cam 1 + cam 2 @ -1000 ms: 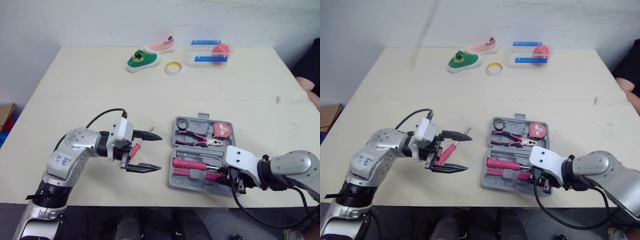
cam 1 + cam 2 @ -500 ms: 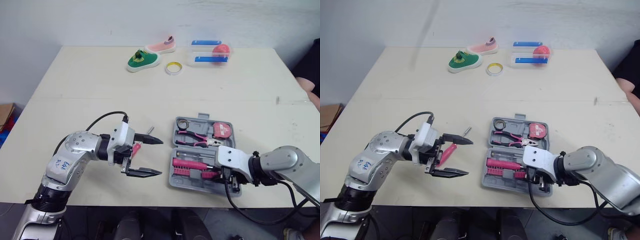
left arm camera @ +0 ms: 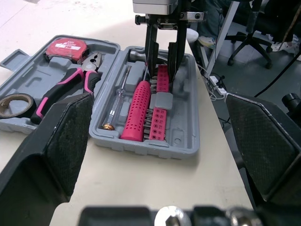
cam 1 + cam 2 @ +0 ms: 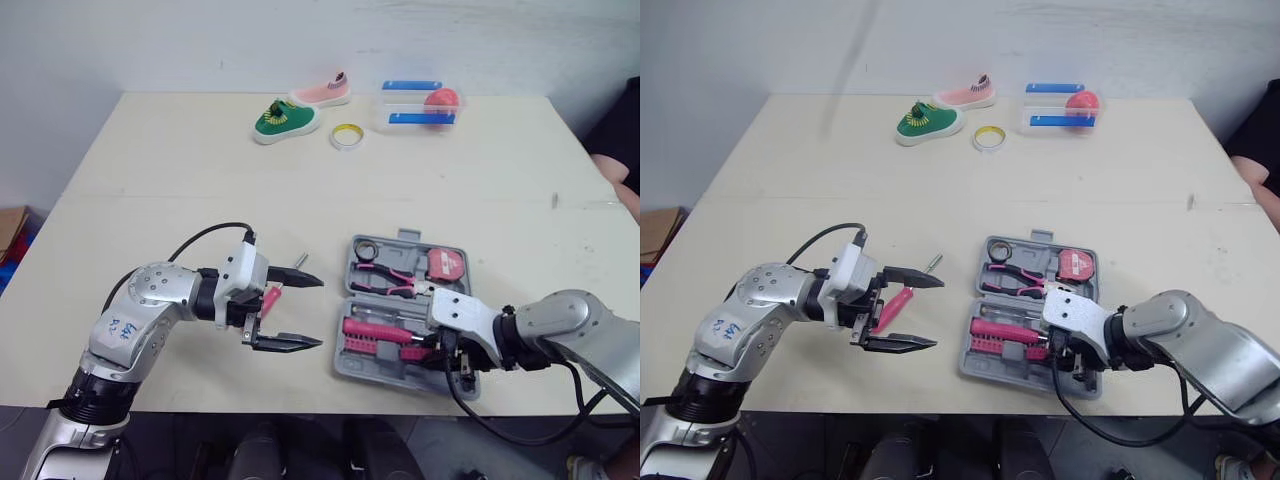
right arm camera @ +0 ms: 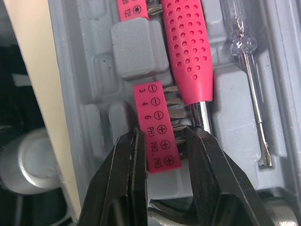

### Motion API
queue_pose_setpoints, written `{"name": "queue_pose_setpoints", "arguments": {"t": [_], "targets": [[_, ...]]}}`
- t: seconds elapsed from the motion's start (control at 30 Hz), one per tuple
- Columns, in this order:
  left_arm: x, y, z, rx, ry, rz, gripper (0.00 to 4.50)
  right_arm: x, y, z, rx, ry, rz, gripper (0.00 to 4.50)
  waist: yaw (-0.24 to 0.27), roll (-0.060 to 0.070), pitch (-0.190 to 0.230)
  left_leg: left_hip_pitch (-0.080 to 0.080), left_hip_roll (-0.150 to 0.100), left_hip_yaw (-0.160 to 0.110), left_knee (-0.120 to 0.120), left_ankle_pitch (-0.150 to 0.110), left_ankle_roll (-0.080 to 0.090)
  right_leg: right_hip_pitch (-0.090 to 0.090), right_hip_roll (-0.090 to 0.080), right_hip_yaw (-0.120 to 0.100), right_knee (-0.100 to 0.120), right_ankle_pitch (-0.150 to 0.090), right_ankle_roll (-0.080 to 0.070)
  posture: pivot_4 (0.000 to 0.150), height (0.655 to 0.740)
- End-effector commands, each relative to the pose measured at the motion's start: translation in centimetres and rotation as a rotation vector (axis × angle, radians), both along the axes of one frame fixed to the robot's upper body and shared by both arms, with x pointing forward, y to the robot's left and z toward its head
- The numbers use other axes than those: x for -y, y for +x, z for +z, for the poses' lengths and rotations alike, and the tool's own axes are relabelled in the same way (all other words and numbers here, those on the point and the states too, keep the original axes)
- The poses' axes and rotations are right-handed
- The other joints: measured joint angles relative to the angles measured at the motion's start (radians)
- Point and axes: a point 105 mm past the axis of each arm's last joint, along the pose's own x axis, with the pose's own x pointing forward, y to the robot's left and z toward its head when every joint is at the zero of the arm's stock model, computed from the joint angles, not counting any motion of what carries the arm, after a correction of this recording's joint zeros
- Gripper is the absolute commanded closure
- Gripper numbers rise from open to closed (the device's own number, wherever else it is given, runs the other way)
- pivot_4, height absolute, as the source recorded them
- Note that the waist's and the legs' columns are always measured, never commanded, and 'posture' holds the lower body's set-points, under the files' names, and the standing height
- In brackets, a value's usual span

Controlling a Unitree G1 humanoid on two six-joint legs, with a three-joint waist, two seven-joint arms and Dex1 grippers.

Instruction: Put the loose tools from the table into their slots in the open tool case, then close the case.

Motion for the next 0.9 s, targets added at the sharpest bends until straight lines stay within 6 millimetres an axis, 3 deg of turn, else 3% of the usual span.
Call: {"name": "queue_pose_setpoints", "arguments": {"t": [0.03, 0.5, 0.9], "targets": [[0.0, -0.3, 0.5, 0.027, -0.001, -0.007, 0.00, -0.6, -1.4, -0.4, -0.092, 0.020, 0.022, 3.68, 0.000, 0.000, 0.000, 0.000, 0.000, 0.000, 0.000, 0.000, 0.000, 0.000, 0.000, 0.000, 0.000, 0.000, 0.000, 0.150, 0.7400], [-0.8, -0.7, -0.8, 0.010, 0.012, 0.013, 0.00, -0.4, -1.9, 1.6, -0.087, 0.004, 0.012, 3.68, 0.000, 0.000, 0.000, 0.000, 0.000, 0.000, 0.000, -0.003, 0.004, 0.000, 0.000, 0.000, 0.000, 0.000, 0.000, 0.150, 0.7400], [-1.6, -0.6, -1.7, 0.014, 0.023, 0.020, 0.00, -1.4, -1.0, 0.9, -0.044, -0.027, -0.020, 3.68, -0.002, 0.000, 0.000, 0.000, 0.000, 0.000, 0.000, -0.003, 0.005, -0.001, -0.001, 0.000, 0.000, 0.000, -0.001, 0.150, 0.7400]]}}
